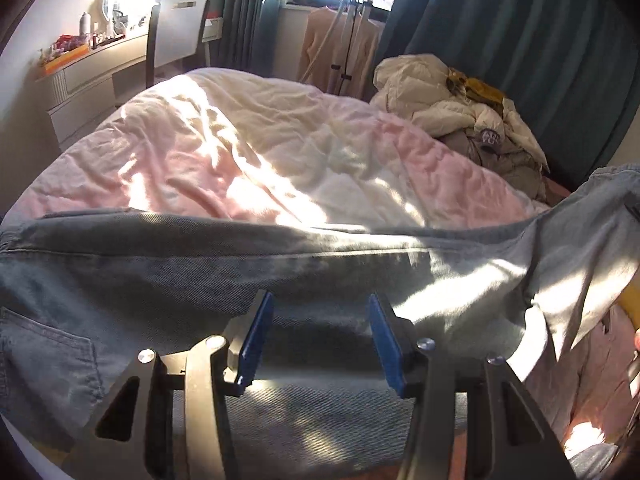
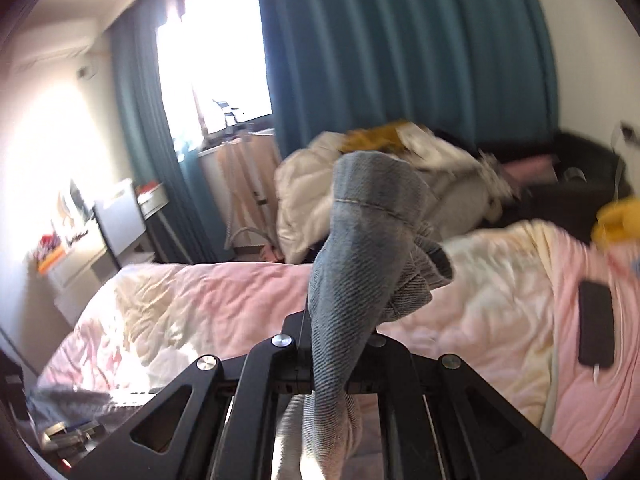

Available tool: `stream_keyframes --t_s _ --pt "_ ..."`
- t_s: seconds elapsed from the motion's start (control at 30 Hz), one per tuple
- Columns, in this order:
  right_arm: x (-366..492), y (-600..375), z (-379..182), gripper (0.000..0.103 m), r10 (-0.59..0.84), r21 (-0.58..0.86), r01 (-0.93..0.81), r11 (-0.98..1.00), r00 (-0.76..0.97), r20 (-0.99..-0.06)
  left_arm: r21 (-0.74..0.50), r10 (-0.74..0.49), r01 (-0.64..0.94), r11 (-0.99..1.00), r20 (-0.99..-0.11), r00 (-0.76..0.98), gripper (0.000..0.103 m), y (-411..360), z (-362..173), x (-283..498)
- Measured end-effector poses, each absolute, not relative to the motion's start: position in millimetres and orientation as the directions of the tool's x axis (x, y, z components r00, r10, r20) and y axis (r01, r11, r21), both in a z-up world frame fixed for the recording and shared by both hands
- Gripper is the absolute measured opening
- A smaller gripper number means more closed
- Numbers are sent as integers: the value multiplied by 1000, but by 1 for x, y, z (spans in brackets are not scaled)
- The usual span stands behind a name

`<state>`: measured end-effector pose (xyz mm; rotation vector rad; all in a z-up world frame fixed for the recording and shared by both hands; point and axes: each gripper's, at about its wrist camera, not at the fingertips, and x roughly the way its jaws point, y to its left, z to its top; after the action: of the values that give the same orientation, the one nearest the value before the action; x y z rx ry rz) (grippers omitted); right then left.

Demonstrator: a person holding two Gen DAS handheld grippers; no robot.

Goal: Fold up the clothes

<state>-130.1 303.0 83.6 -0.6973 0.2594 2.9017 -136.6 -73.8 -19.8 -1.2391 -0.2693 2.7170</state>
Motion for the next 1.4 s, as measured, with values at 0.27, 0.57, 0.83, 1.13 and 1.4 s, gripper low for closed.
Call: stream_keyframes --t_s 0.27,0.57,0.83,1.13,1.4 --pt "-120 120 42 6 40 -249 93 -964 -876 -480 -349 240 13 -937 -669 -704 50 -141 -3 -130" --pt "-96 28 -105 8 68 -497 370 -785 -746 -662 -440 333 -9 -898 -666 -667 50 -151 -18 -133" --pt "-77 38 -70 8 -73 -343 390 -854 -744 -664 -496 428 -85 -864 -637 -640 50 -137 -21 -137" --pt "-53 25 -74 8 -157 -308 465 -830 -725 -670 -522 456 -76 -849 -653 -604 50 -128 -38 -142" --pt "-56 39 -70 51 -268 -104 503 -858 -611 -745 -546 495 -111 -830 -630 -599 50 -121 -39 -140"
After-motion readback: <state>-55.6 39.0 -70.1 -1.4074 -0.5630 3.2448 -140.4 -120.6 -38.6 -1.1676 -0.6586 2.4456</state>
